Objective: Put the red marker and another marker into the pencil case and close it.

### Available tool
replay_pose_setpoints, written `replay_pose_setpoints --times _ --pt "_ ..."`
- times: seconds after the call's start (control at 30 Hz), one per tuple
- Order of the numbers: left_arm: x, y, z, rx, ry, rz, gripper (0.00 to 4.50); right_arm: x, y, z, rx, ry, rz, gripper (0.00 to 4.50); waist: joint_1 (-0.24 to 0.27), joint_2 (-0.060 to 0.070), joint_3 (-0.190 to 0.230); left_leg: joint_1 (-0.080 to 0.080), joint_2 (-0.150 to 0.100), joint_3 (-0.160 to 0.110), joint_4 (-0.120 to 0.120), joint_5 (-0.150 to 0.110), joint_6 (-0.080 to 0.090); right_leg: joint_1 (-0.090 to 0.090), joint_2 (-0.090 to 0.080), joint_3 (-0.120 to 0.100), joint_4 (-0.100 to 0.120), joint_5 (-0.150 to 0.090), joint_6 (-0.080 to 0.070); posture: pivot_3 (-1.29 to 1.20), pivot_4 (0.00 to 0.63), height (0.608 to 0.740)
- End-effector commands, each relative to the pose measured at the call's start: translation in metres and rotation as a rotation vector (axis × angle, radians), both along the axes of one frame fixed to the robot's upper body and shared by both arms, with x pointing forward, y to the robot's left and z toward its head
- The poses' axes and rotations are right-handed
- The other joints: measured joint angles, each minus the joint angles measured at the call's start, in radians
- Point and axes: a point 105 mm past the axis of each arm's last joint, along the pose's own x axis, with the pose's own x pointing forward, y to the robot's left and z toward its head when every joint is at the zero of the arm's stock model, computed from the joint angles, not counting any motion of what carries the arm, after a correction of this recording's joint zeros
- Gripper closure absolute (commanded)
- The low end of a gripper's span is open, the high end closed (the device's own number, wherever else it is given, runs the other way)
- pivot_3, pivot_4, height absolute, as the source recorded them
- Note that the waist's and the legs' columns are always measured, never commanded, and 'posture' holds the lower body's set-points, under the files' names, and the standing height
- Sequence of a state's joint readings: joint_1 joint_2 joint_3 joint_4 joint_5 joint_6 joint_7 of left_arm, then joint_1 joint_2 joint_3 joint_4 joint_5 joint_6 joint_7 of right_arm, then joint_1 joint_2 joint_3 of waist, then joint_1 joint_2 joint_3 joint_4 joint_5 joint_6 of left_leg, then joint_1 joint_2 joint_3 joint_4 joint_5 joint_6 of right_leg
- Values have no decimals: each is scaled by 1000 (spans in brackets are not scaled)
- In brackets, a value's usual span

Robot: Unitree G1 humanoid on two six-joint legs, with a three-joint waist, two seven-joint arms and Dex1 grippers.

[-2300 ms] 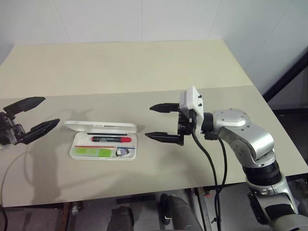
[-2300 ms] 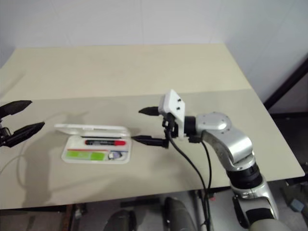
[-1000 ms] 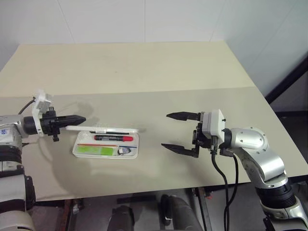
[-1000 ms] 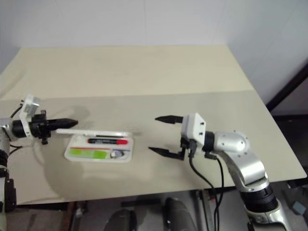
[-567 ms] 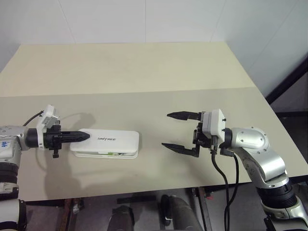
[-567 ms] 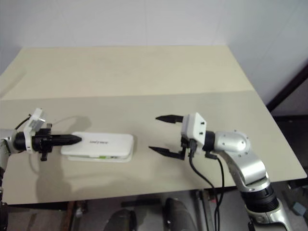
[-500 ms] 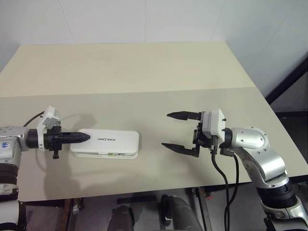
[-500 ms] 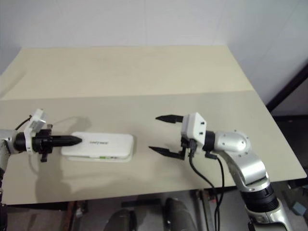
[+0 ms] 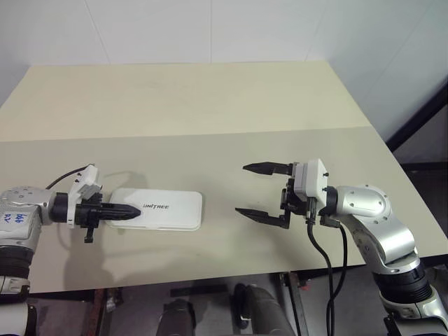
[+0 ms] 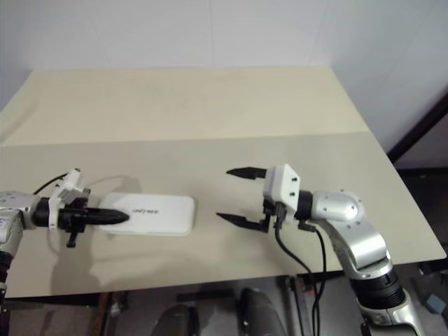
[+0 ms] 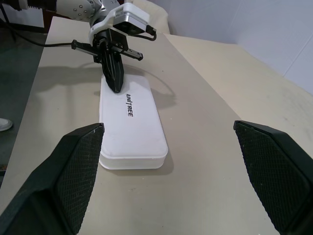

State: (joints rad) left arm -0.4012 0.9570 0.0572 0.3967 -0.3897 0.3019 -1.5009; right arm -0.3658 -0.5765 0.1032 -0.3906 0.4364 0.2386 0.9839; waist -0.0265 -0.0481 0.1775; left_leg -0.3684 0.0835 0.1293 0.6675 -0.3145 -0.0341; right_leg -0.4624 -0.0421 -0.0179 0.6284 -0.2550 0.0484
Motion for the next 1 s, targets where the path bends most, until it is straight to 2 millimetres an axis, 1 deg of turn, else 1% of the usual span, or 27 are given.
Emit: replay_pose_setpoints --times 0.03,0.17,0.37,0.53,0.63,0.8,0.83,0.87,1.0 --pt "-8 0 -14 51 71 -47 4459 -5 0 8 16 -48 7 0 0 0 0 0 0 0 0 0 0 0 0 0 0 0 0 0 150 740" --pt "-6 -3 -16 55 65 -56 4459 -7 0 5 9 -40 13 0 0 1 -1 1 0 0 0 0 0 1 0 0 0 0 0 0 150 740" --pt "0 -7 -4 33 0 -41 4459 -9 -3 1 10 -28 26 0 0 1 -1 1 0 0 0 0 0 1 0 0 0 0 1 0 150 740" --pt "11 -8 18 -14 -173 38 4459 -9 -7 -5 -19 -20 32 0 1 1 -1 0 0 0 0 0 1 1 0 0 0 0 1 0 150 740" --pt "6 -12 31 -75 -207 43 4459 -7 -8 -5 -17 -24 24 0 -2 1 -1 -1 0 -1 0 0 1 0 0 0 0 1 1 0 150 740" --pt "-3 -16 46 -116 -352 67 4459 -4 -8 -7 -22 -23 25 0 0 1 -1 0 0 0 0 0 1 0 0 1 0 1 1 0 150 740" --pt "-6 -16 48 -121 -383 75 4047 -4 -7 -7 -24 -24 28 0 -1 1 -1 -1 0 0 0 0 1 0 0 1 0 1 1 0 150 740" --pt "-10 -17 50 -136 -413 78 3842 -3 -8 -7 -26 -25 30 0 -1 1 -1 0 0 0 0 0 1 0 0 1 0 1 1 0 150 740" --pt "-29 -25 57 -211 -485 49 2565 1 -9 -8 -38 -29 42 0 -1 1 -1 0 0 0 0 0 1 0 0 1 0 1 1 0 150 740"
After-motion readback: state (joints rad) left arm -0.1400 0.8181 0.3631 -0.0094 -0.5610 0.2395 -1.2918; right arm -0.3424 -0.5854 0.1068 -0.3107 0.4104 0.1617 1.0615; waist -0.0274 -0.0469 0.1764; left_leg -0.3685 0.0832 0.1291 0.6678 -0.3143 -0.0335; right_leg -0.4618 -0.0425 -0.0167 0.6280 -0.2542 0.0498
